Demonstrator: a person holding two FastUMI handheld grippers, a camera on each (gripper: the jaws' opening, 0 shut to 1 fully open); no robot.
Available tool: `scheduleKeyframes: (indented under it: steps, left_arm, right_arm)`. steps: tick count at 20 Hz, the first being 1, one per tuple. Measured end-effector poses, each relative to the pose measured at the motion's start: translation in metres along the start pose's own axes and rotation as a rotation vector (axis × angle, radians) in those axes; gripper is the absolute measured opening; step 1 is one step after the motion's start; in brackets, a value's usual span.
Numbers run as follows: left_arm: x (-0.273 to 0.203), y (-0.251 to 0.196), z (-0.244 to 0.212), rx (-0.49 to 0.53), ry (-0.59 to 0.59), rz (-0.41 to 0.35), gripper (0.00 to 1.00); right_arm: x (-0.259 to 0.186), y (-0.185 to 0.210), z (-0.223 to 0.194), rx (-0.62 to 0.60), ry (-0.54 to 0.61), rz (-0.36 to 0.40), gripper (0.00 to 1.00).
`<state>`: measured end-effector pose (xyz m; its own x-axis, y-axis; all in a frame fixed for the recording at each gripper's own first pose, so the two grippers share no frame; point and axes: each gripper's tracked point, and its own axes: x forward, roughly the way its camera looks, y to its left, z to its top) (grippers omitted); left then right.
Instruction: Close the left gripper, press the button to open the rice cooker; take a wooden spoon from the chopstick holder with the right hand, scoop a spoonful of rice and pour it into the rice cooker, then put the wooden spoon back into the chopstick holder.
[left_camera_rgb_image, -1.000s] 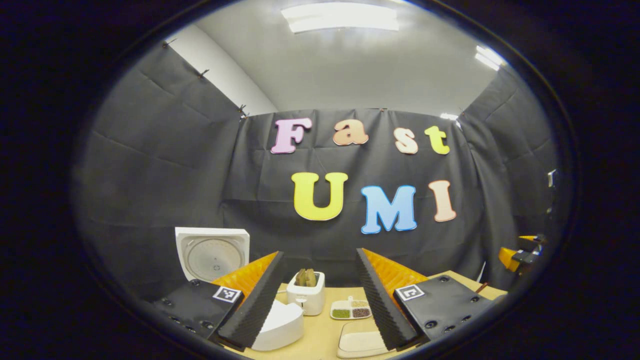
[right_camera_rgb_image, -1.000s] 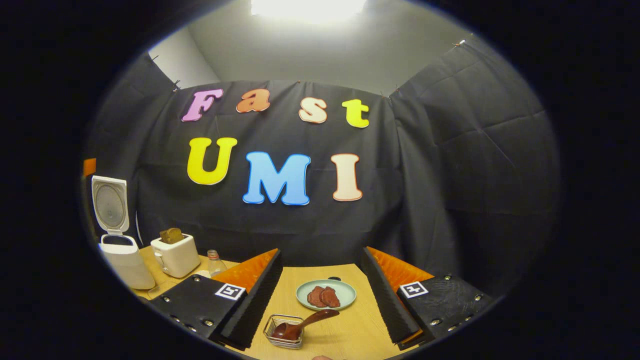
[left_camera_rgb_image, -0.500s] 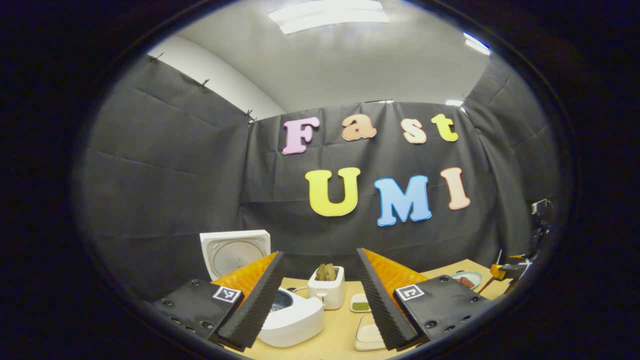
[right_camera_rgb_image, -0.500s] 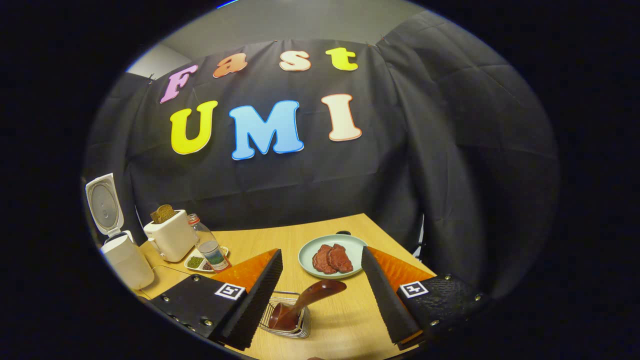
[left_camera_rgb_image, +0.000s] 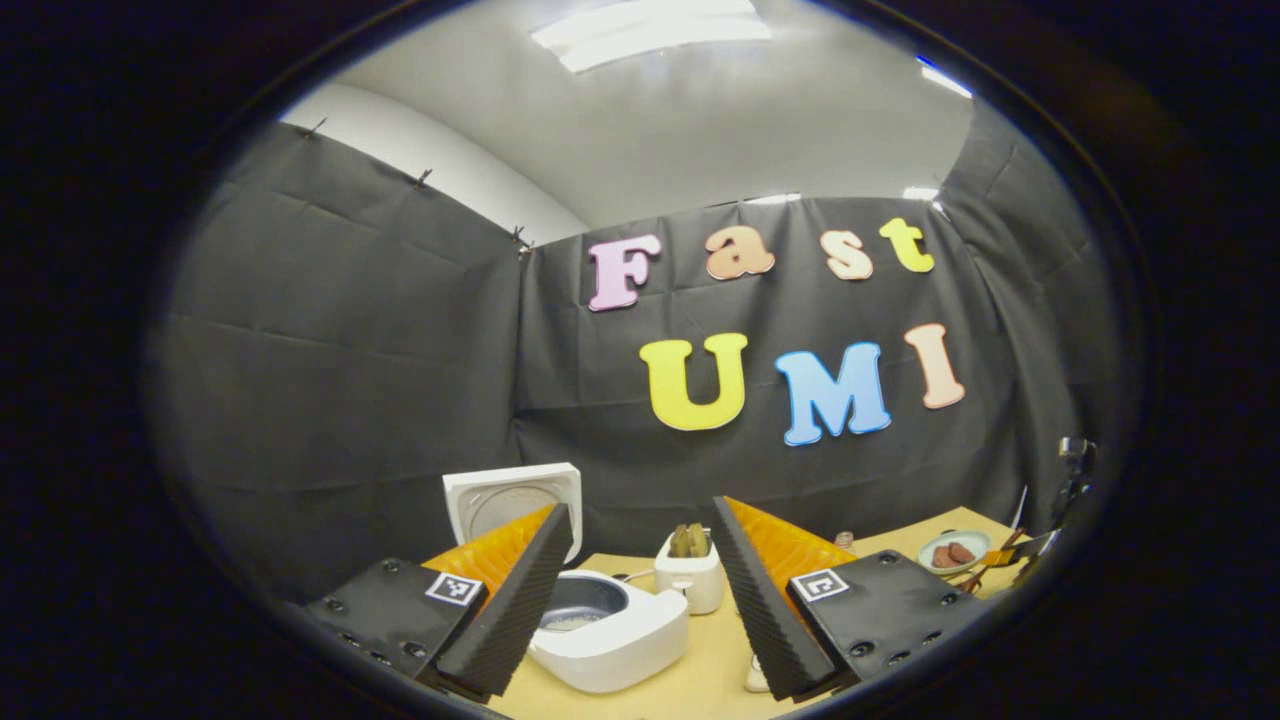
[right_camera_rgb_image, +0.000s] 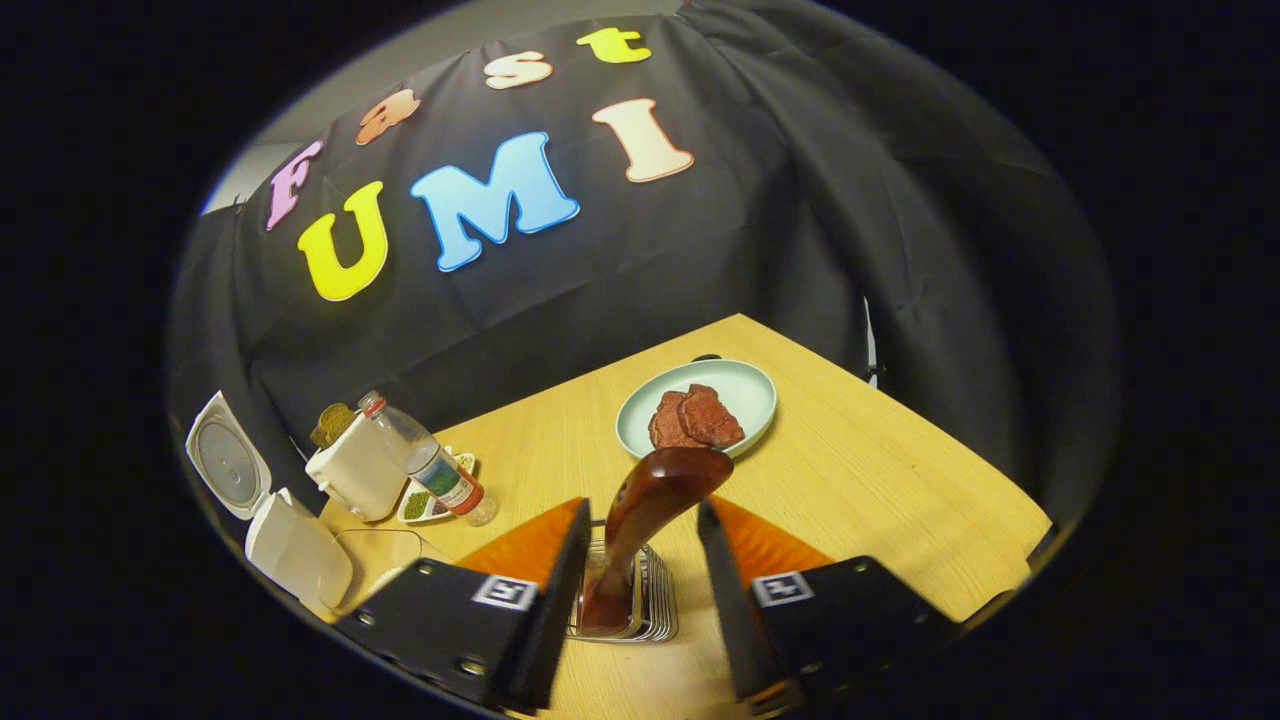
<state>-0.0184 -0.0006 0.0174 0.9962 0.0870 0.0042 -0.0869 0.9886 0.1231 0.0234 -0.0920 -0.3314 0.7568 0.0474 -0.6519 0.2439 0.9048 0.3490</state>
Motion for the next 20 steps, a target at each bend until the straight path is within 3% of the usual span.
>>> scheduleKeyframes:
  steps: [1, 3, 5, 9, 10, 20]
  left_arm:
    - [-0.001, 0.000, -0.003, 0.004, 0.008, -0.005, 0.99]
    - [-0.001, 0.002, -0.010, 0.010, 0.028, -0.013, 0.99]
    - [0.000, 0.007, -0.011, 0.010, 0.029, -0.015, 0.99]
    - [0.005, 0.016, -0.016, -0.010, 0.029, -0.029, 0.95]
    - [0.008, 0.019, -0.018, -0.016, 0.031, -0.029, 0.95]
    - [0.029, 0.054, -0.039, -0.083, 0.027, -0.089, 0.96]
  right_arm:
    - [0.002, 0.006, -0.003, 0.019, 0.030, 0.025, 0.48]
    - [0.002, 0.007, -0.004, 0.023, 0.041, 0.034, 0.49]
    - [0.005, 0.014, -0.005, 0.036, 0.048, 0.057, 0.20]
    - [0.000, 0.026, 0.013, -0.007, -0.004, 0.049, 0.18]
    - [-0.017, 0.035, 0.016, -0.023, -0.008, 0.069, 0.10]
    - [-0.070, 0.108, 0.066, -0.096, -0.112, 0.104, 0.10]
